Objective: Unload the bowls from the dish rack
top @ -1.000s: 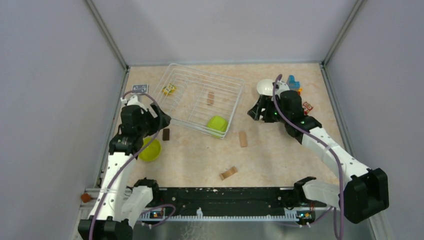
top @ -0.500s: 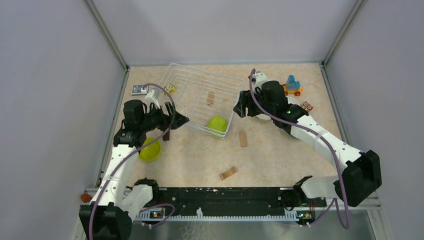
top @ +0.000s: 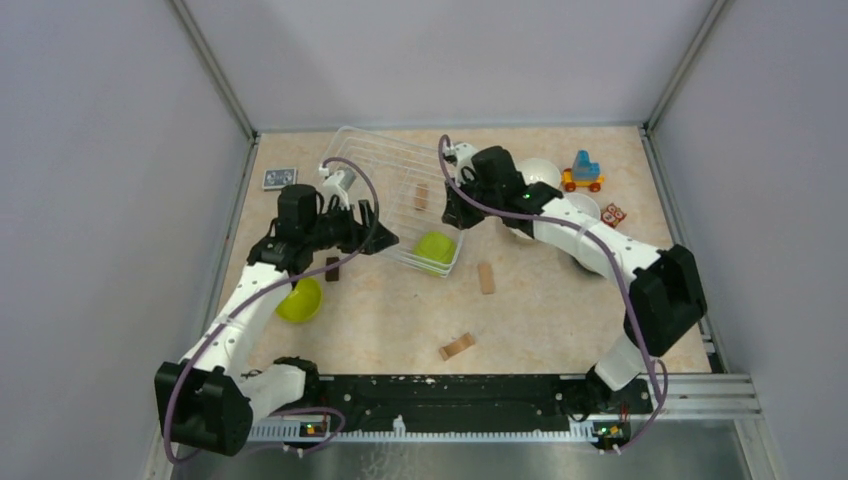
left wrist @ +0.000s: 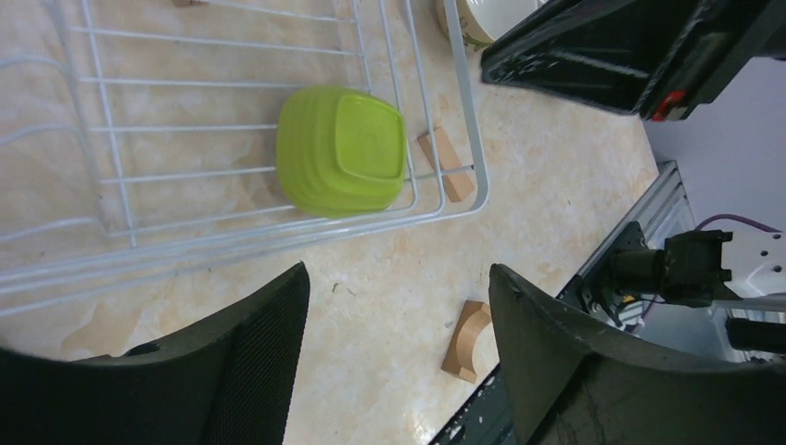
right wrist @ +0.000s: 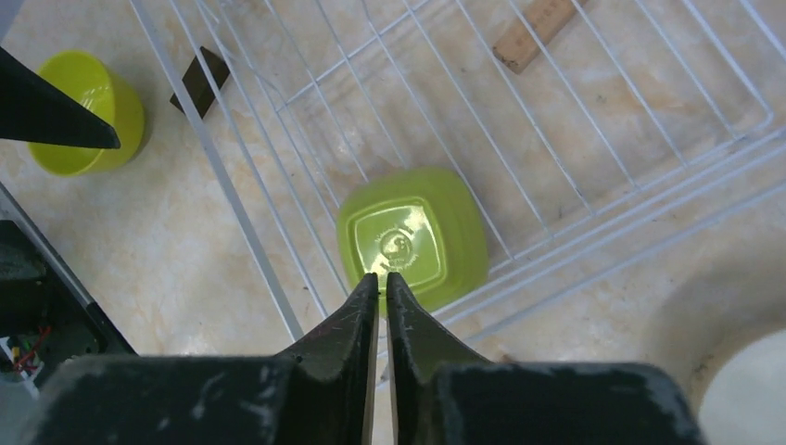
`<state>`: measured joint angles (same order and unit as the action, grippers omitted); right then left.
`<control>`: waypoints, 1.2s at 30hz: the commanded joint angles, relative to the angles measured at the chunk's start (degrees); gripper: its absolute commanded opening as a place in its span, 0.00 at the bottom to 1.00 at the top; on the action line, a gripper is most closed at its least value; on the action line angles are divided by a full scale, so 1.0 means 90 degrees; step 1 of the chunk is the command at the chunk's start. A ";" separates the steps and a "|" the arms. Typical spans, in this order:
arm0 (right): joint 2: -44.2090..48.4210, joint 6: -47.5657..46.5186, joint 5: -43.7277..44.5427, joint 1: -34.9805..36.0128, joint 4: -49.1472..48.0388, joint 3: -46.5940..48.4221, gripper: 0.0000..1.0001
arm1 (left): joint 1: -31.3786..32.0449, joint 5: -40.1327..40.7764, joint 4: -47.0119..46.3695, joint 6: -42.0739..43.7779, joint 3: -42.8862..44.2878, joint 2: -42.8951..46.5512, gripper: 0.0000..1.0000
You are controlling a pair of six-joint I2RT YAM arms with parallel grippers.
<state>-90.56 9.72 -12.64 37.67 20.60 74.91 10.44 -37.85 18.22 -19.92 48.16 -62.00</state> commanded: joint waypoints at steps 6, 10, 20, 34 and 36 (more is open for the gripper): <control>-0.1514 -0.0144 -0.0106 0.0262 0.0836 0.1332 0.00 | 0.0364 0.0958 -0.0062 0.0443 0.0843 -0.0583 0.75; -0.1882 -0.0132 -0.0186 0.0311 0.0893 0.1438 0.00 | 0.0364 0.1156 -0.0013 0.0425 0.0946 -0.0759 0.75; -0.2979 0.0033 0.1362 0.0217 0.0674 0.2267 0.00 | 0.0364 0.1063 -0.0014 0.0354 0.0968 -0.1009 0.76; -0.0731 -0.0386 0.2075 -0.0107 -0.0604 0.1257 0.00 | 0.0364 0.1062 -0.0001 0.0344 0.1015 -0.1114 0.77; -0.0550 -0.0382 0.2063 -0.0137 -0.0591 0.1078 0.00 | 0.0364 0.1056 0.0012 0.0331 0.1089 -0.1177 0.76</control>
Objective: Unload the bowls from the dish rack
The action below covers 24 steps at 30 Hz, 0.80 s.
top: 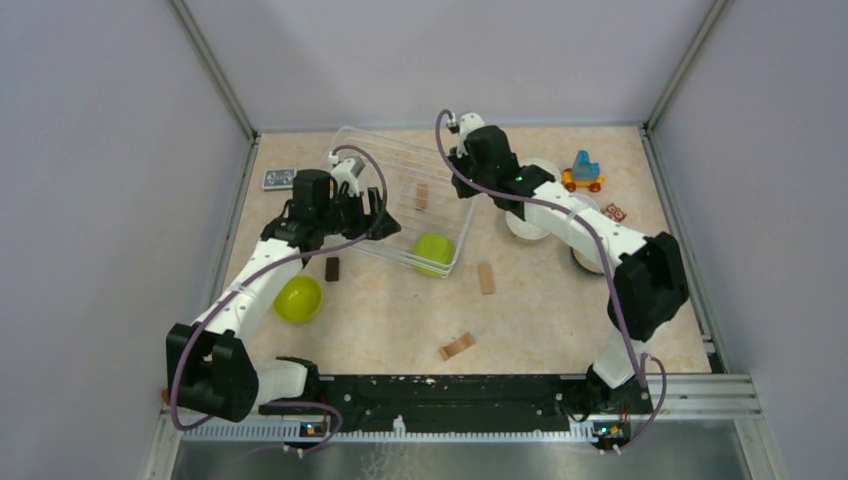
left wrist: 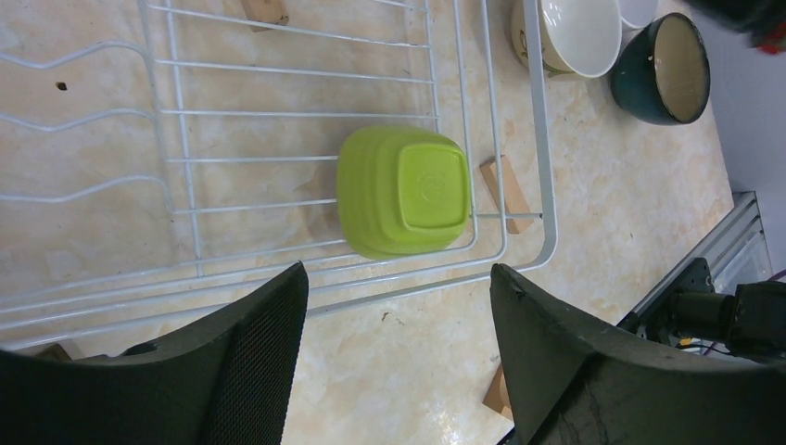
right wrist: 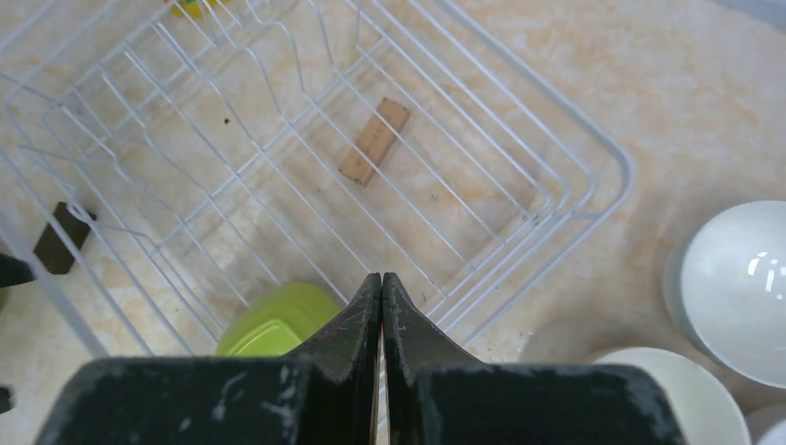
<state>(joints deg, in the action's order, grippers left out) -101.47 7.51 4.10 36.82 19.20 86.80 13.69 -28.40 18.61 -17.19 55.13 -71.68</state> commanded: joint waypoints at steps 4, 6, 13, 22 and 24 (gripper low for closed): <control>0.0816 -0.0061 0.0147 -0.0079 -0.0404 -0.0466 0.00 | 0.0063 0.0094 0.0084 0.0024 0.0522 -0.0251 0.76; 0.0846 -0.0003 0.0039 -0.0088 -0.0428 -0.0557 0.00 | 0.0184 0.0272 0.0165 0.0042 0.0659 -0.0339 0.76; 0.0562 0.0092 -0.0974 -0.0151 -0.0369 -0.0728 0.00 | 0.0666 0.1005 0.0606 0.0119 0.1291 -0.0820 0.72; -0.0740 0.0122 -0.2934 -0.0139 0.0301 0.0060 0.00 | 0.0889 0.1197 0.0393 -0.0157 0.1250 -0.0899 0.64; -0.0961 0.0093 -0.3038 -0.0106 0.0498 0.0285 0.00 | 0.0908 0.1219 0.0396 -0.0186 0.1224 -0.0901 0.63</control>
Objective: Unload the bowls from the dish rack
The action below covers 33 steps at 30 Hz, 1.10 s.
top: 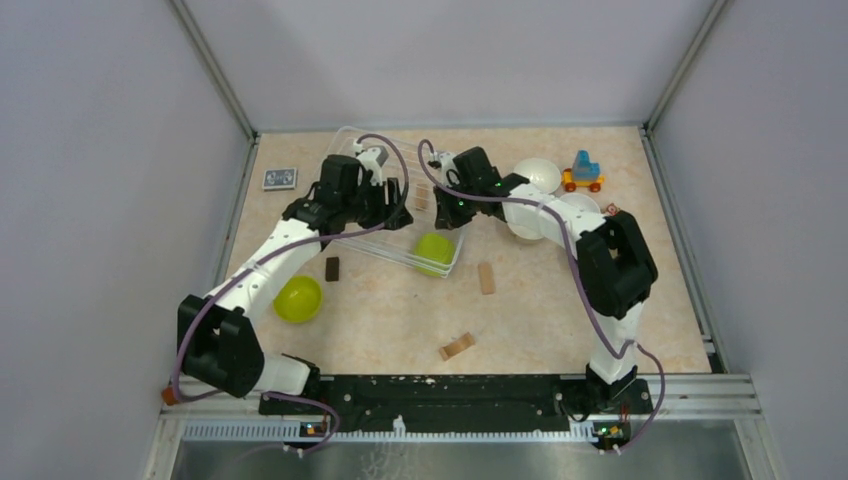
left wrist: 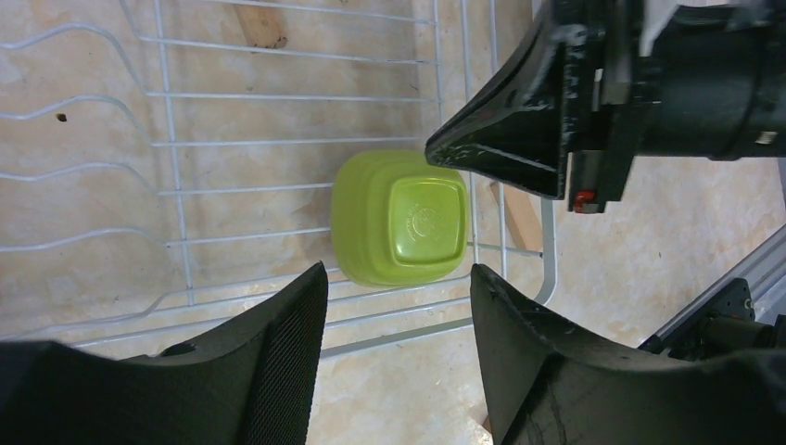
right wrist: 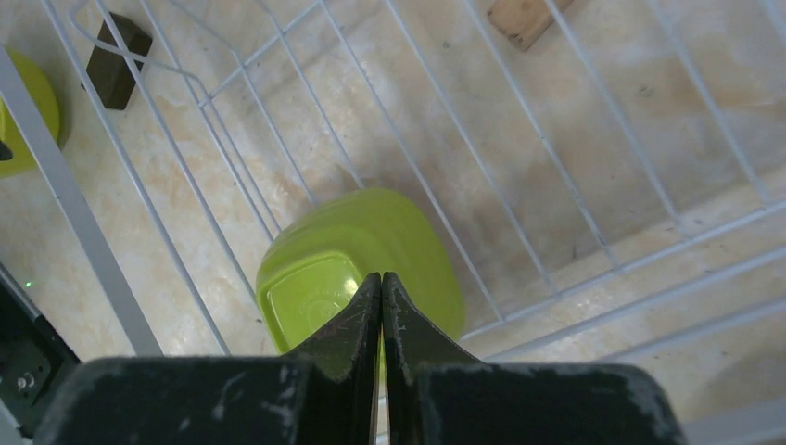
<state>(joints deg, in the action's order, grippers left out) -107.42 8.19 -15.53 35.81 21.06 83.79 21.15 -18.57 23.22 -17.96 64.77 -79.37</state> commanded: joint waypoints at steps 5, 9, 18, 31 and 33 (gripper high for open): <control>-0.0585 -0.0050 -0.1077 0.0062 0.0439 0.0830 0.00 | 0.0085 0.0178 -0.0206 -0.0146 0.0069 0.0043 0.62; -0.0839 -0.0119 -0.1053 0.0123 0.0605 0.0999 0.00 | 0.0140 0.0154 -0.0260 -0.0228 0.0077 -0.0028 0.61; -0.1476 -0.0237 -0.0118 0.0061 0.1131 0.1556 0.00 | 0.0209 0.0246 -0.0286 -0.0310 0.0050 -0.0096 0.61; -0.2021 -0.0303 -0.0244 -0.0189 0.1297 0.2138 0.00 | 0.0252 -0.0127 -0.0396 -0.0349 0.0210 -0.0586 0.57; -0.2012 -0.0335 -0.0302 -0.0194 0.1278 0.2126 0.00 | 0.0271 -0.0262 -0.0375 -0.0363 0.0261 -0.0631 0.57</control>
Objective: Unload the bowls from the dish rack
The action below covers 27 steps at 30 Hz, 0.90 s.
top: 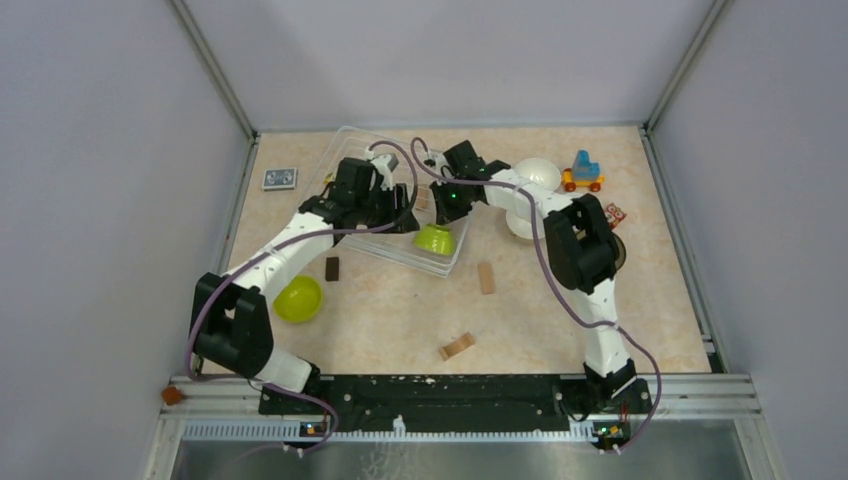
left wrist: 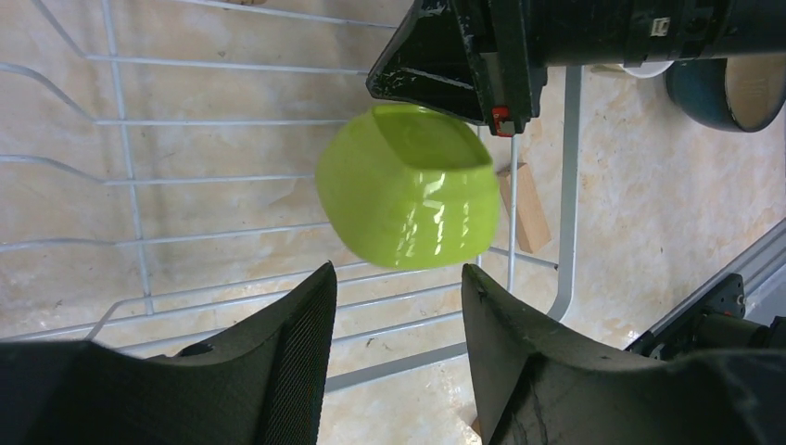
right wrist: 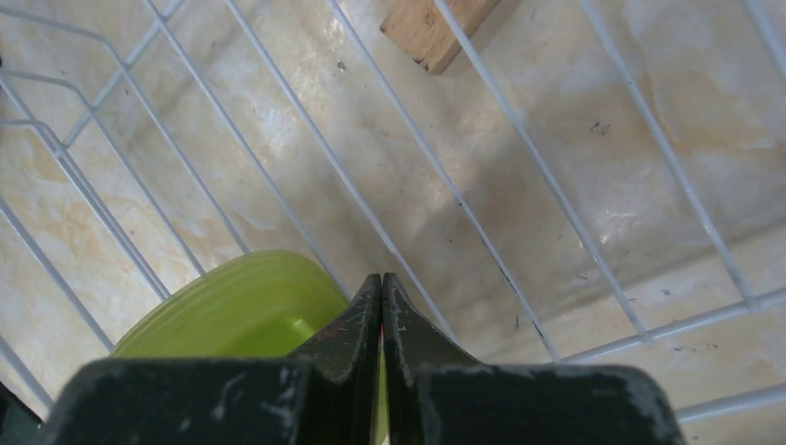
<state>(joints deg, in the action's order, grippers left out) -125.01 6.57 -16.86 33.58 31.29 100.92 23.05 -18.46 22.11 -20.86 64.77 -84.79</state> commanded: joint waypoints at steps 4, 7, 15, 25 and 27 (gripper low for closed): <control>-0.0070 -0.0155 -0.0200 0.0046 0.0117 0.0245 0.00 | 0.0076 -0.0633 -0.0283 -0.0091 0.0292 -0.0190 0.56; -0.0071 -0.0163 -0.0275 0.0045 0.0132 0.0270 0.00 | 0.0076 -0.0976 -0.0331 -0.0122 0.0281 -0.0329 0.50; 0.0362 -0.0180 -0.0259 0.0020 0.0224 0.0299 0.00 | 0.0077 -0.0860 -0.0414 -0.0083 0.0167 -0.0207 0.32; 0.1292 -0.0202 -0.0666 0.0028 -0.0019 -0.0354 0.00 | 0.0076 -0.0500 -0.0227 0.0051 0.0244 -0.0070 0.33; 0.1264 -0.0232 -0.0835 0.0025 0.0081 -0.0319 0.00 | 0.0078 -0.0485 -0.0212 0.0078 0.0243 -0.0034 0.34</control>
<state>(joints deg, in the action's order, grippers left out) -117.58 5.52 -21.52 33.63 32.58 97.86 23.53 -23.77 21.04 -21.10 65.36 -87.94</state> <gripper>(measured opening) 0.003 0.334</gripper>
